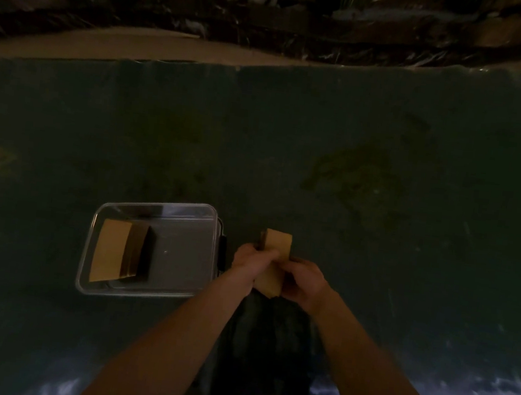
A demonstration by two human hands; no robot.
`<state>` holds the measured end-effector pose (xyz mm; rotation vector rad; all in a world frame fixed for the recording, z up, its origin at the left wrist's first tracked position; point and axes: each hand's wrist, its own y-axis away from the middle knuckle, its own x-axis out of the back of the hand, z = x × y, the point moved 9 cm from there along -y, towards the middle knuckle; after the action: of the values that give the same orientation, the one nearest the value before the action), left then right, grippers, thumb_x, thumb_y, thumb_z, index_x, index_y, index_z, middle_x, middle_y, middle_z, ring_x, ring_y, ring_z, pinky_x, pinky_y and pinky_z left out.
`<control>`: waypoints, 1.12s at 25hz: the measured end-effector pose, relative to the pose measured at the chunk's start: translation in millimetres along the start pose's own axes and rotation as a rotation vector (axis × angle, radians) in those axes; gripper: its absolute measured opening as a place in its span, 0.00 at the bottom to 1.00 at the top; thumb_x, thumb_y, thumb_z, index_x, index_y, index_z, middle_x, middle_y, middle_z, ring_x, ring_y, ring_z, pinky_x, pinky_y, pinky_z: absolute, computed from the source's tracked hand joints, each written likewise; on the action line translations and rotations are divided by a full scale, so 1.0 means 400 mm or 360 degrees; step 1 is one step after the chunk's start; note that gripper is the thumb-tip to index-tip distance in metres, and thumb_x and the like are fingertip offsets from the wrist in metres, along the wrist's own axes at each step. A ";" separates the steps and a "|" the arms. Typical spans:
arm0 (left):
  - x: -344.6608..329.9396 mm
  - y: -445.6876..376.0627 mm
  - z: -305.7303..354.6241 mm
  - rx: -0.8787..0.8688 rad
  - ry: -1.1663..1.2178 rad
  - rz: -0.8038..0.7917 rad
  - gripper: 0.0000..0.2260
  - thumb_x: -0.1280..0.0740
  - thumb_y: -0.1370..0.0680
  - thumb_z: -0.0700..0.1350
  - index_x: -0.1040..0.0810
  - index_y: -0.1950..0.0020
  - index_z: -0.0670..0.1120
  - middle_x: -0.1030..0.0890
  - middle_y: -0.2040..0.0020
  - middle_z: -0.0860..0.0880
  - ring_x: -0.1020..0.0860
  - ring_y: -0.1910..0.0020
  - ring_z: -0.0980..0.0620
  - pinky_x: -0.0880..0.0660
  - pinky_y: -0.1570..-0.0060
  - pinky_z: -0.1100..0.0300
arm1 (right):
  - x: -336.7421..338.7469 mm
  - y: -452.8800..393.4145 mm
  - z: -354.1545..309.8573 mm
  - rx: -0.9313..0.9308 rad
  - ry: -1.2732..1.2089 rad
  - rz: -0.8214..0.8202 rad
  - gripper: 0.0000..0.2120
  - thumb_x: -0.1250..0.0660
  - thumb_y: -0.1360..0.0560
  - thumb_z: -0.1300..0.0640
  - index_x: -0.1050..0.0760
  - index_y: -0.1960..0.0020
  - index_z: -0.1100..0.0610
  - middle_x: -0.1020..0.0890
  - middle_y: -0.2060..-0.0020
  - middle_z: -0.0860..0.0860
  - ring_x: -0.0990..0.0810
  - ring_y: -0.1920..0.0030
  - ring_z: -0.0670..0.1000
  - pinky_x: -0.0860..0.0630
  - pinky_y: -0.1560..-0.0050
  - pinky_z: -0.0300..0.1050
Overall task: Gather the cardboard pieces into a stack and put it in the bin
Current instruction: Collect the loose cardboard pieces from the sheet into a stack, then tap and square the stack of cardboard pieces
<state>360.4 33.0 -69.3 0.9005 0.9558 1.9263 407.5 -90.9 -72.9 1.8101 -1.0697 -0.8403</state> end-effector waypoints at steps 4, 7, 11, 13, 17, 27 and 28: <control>0.026 0.053 0.006 -0.0057 -0.0170 0.0045 0.32 0.27 0.35 0.57 0.27 0.33 0.50 0.31 0.35 0.46 0.31 0.36 0.42 0.26 0.53 0.51 | -0.023 0.047 0.037 -0.0004 -0.0248 -0.0226 0.12 0.39 0.19 0.60 0.28 0.37 0.58 0.22 0.48 0.56 0.22 0.48 0.56 0.23 0.48 0.55; 0.018 0.093 -0.017 -0.0050 0.0028 -0.0087 0.27 0.29 0.29 0.51 0.31 0.32 0.49 0.28 0.35 0.45 0.28 0.38 0.43 0.26 0.58 0.52 | -0.022 0.079 0.062 0.0074 -0.0147 -0.0198 0.17 0.36 0.21 0.55 0.29 0.32 0.55 0.22 0.42 0.55 0.22 0.45 0.55 0.24 0.53 0.50; 0.010 0.174 -0.061 -0.0093 0.0304 -0.0179 0.31 0.31 0.38 0.56 0.29 0.36 0.49 0.23 0.41 0.43 0.24 0.43 0.41 0.26 0.40 0.41 | -0.044 0.152 0.090 0.0166 -0.0100 -0.0279 0.19 0.35 0.22 0.48 0.32 0.33 0.52 0.23 0.40 0.55 0.23 0.41 0.56 0.23 0.48 0.55; 0.011 0.218 -0.089 -0.0127 0.0423 -0.0152 0.28 0.34 0.35 0.56 0.28 0.37 0.48 0.23 0.42 0.41 0.24 0.43 0.40 0.27 0.38 0.41 | -0.066 0.193 0.109 0.0219 -0.0077 -0.0265 0.19 0.37 0.21 0.45 0.36 0.34 0.49 0.24 0.41 0.53 0.23 0.43 0.55 0.22 0.48 0.57; 0.034 0.268 -0.162 -0.0155 0.0584 -0.0032 0.17 0.40 0.23 0.51 0.28 0.36 0.47 0.24 0.41 0.40 0.26 0.44 0.42 0.28 0.40 0.44 | -0.100 0.250 0.158 0.0399 0.0066 -0.0132 0.18 0.41 0.21 0.42 0.38 0.33 0.44 0.26 0.41 0.51 0.24 0.45 0.53 0.19 0.53 0.52; 0.164 0.311 -0.328 -0.0142 0.0978 -0.0277 0.17 0.41 0.23 0.51 0.28 0.35 0.50 0.24 0.41 0.41 0.26 0.42 0.41 0.25 0.45 0.44 | -0.253 0.310 0.266 0.0643 0.0428 -0.0231 0.32 0.33 0.23 0.53 0.47 0.26 0.41 0.27 0.39 0.49 0.23 0.42 0.53 0.16 0.54 0.51; 0.190 0.314 -0.337 -0.0184 0.0991 -0.0316 0.16 0.42 0.22 0.50 0.27 0.36 0.48 0.23 0.42 0.41 0.25 0.42 0.41 0.25 0.48 0.46 | -0.276 0.310 0.271 0.0692 0.0527 -0.0197 0.33 0.33 0.23 0.53 0.48 0.26 0.42 0.27 0.39 0.49 0.23 0.43 0.53 0.16 0.55 0.51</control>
<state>172.8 8.6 -6.4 0.1151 1.2118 2.0954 228.9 -60.5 7.8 2.3004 -0.9798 -0.3684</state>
